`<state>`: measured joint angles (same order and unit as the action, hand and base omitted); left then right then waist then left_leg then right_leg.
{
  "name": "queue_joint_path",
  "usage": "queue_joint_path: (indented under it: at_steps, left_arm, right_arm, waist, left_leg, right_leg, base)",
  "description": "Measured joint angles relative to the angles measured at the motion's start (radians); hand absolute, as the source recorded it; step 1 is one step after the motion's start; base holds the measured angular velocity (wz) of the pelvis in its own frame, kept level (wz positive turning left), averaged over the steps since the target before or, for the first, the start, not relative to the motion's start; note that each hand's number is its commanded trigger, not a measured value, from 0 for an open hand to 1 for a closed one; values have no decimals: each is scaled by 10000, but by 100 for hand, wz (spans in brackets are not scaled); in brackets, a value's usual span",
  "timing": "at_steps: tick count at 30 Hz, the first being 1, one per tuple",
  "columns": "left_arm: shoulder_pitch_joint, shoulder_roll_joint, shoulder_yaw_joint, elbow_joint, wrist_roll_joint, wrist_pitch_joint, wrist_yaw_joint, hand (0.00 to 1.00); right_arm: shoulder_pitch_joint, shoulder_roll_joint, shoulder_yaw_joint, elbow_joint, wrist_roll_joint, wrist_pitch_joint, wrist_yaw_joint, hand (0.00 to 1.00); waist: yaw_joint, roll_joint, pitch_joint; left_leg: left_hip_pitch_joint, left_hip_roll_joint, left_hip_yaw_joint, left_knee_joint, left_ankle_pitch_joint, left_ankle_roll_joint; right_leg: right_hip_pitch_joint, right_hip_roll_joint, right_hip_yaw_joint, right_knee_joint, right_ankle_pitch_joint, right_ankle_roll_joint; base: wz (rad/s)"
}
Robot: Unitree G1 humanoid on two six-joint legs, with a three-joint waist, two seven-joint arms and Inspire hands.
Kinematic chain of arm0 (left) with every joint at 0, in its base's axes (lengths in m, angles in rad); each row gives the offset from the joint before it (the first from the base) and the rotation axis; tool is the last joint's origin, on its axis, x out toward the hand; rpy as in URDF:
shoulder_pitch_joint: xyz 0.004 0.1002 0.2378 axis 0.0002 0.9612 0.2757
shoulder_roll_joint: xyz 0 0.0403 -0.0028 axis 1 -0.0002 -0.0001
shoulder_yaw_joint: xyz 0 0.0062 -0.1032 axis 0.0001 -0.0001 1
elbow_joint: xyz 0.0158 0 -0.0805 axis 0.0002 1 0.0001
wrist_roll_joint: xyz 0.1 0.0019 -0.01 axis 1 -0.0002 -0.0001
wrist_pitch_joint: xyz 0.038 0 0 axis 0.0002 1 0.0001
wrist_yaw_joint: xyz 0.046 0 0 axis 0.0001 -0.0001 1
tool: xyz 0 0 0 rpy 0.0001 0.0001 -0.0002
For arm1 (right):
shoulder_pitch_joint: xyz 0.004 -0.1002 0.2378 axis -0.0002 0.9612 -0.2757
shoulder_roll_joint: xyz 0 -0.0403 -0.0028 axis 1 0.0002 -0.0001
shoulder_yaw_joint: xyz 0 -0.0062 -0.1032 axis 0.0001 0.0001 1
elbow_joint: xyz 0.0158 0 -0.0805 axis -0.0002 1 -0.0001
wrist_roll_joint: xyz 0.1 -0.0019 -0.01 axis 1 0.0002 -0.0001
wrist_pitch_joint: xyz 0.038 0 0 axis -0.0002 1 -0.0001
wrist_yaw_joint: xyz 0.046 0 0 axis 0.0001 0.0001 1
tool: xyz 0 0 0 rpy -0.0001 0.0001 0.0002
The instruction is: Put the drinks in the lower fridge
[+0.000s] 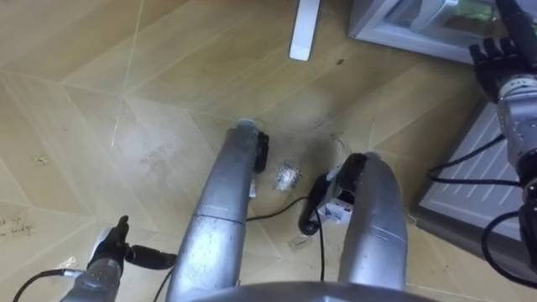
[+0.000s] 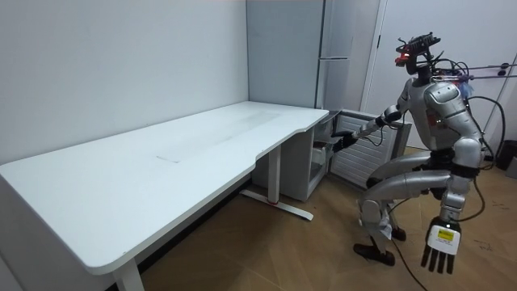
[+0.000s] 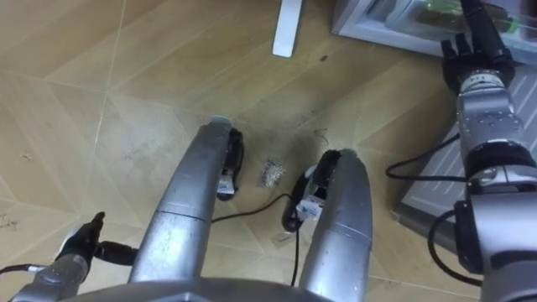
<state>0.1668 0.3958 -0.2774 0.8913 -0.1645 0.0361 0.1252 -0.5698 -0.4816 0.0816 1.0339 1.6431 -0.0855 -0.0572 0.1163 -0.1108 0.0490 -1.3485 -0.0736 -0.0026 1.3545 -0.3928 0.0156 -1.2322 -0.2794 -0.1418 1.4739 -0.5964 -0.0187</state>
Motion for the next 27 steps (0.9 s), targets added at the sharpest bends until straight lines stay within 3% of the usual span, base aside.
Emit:
queue_joint_path:
  at_steps: [4,14,18,27]
  left_arm:
    - [315,224,18,-300,4,-7,-38,0]
    - [702,247,314,-459,48,-218,-16,0]
    - [908,251,385,-471,29,-375,-16,0]
    - [1422,303,365,-873,195,-342,-16,0]
  right_arm:
    - [8,-5,142,-356,-41,-96,-729,0]
    - [5,-131,155,-1095,-37,-283,-2032,0]
    - [-94,-141,205,-1442,-36,-376,-2506,0]
    - [-204,-140,538,-2358,-36,-717,-3577,0]
  waist:
    - [-22,-59,18]
    - [231,-50,24]
    - [302,-47,25]
    - [285,-39,30]
  left_leg:
    - [2,-105,-51,4,43,-72]
    - [133,-88,-65,15,132,-231]
    - [148,-74,-129,14,170,-318]
    - [59,-82,-426,16,227,-616]
  right_leg:
    - [77,-166,-174,77,-87,-122]
    - [104,-181,-137,312,-193,-286]
    - [106,-175,-212,404,-282,-452]
    - [119,-200,-539,532,-477,-811]
  base:
    - [11]
    - [3]
    - [4]
    - [7]
